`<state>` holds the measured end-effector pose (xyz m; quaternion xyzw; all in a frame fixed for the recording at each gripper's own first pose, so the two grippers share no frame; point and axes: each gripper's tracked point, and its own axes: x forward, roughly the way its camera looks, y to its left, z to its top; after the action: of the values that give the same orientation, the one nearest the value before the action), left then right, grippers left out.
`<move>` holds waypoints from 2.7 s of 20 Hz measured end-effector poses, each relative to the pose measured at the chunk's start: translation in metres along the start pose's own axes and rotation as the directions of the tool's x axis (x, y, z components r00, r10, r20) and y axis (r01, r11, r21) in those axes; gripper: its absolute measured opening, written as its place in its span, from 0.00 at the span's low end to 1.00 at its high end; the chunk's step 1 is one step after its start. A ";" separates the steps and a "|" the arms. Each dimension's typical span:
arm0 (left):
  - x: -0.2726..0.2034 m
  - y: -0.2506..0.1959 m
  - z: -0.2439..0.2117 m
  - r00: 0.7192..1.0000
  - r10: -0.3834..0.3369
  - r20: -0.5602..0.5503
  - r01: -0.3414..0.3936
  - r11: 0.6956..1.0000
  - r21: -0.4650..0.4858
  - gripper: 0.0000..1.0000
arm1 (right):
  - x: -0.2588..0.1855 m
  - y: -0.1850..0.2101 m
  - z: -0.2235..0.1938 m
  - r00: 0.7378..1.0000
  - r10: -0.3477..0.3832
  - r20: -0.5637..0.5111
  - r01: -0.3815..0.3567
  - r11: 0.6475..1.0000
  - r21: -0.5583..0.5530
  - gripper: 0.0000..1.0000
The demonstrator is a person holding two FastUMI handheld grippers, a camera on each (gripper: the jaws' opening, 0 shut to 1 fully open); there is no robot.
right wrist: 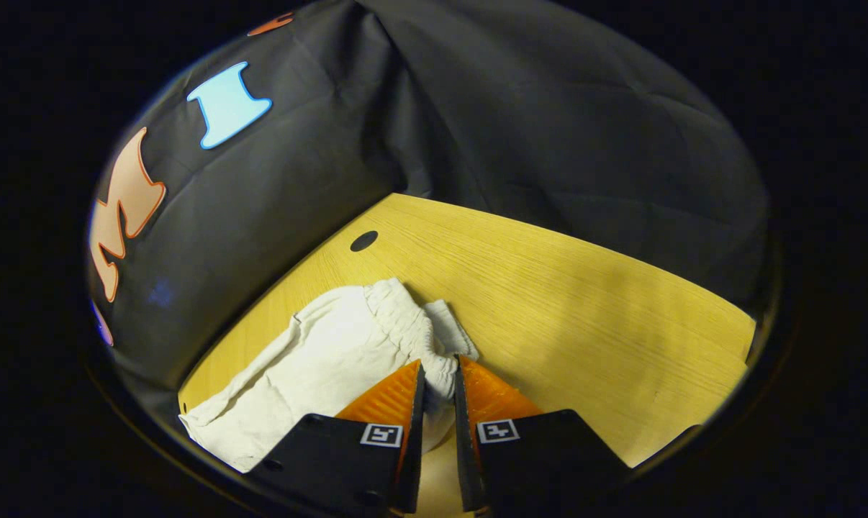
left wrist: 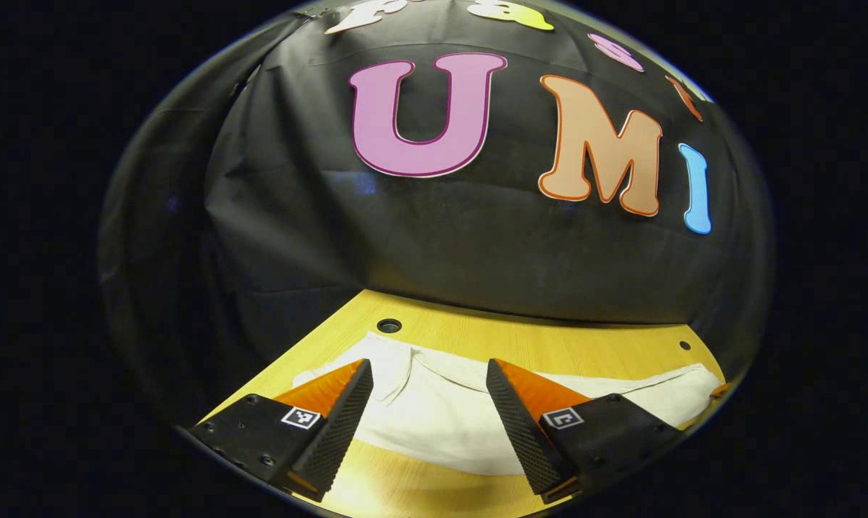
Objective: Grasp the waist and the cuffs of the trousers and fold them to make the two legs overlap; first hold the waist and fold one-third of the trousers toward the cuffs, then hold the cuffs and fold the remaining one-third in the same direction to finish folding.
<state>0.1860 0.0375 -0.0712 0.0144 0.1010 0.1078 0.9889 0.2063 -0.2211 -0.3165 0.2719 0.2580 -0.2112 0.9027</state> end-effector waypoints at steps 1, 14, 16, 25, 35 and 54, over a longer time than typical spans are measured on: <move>-0.002 0.000 0.001 1.000 0.002 -0.001 -0.002 1.000 0.002 0.95 | -0.002 0.005 0.003 1.000 0.007 0.008 -0.007 1.000 -0.009 0.16; 0.007 0.022 0.004 0.996 -0.085 0.008 0.085 0.995 -0.046 0.95 | -0.090 0.150 0.031 0.970 0.209 0.122 -0.165 0.941 -0.296 0.16; 0.011 0.026 0.004 0.994 -0.111 0.002 0.111 0.992 -0.054 0.95 | -0.107 0.190 0.024 0.957 0.259 0.131 -0.203 0.920 -0.334 0.16; 0.027 0.064 -0.004 0.980 -0.199 -0.026 0.199 0.980 -0.016 0.95 | -0.181 0.387 -0.088 0.850 0.527 -0.016 -0.457 0.722 -0.520 0.16; 0.058 0.142 -0.055 0.982 -0.156 -0.109 0.152 0.987 -0.045 0.96 | -0.150 0.415 -0.249 0.845 0.446 -0.294 -0.525 0.587 -0.617 0.24; 0.115 0.183 -0.142 0.935 -0.117 -0.336 0.139 0.990 0.041 0.95 | -0.152 0.354 -0.169 0.910 0.361 -0.202 -0.410 0.721 -0.558 0.92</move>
<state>0.2285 0.2416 -0.2235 0.0211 0.2705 0.0409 0.9616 0.2135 0.1870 -0.2152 0.0343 0.2837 0.0829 0.9547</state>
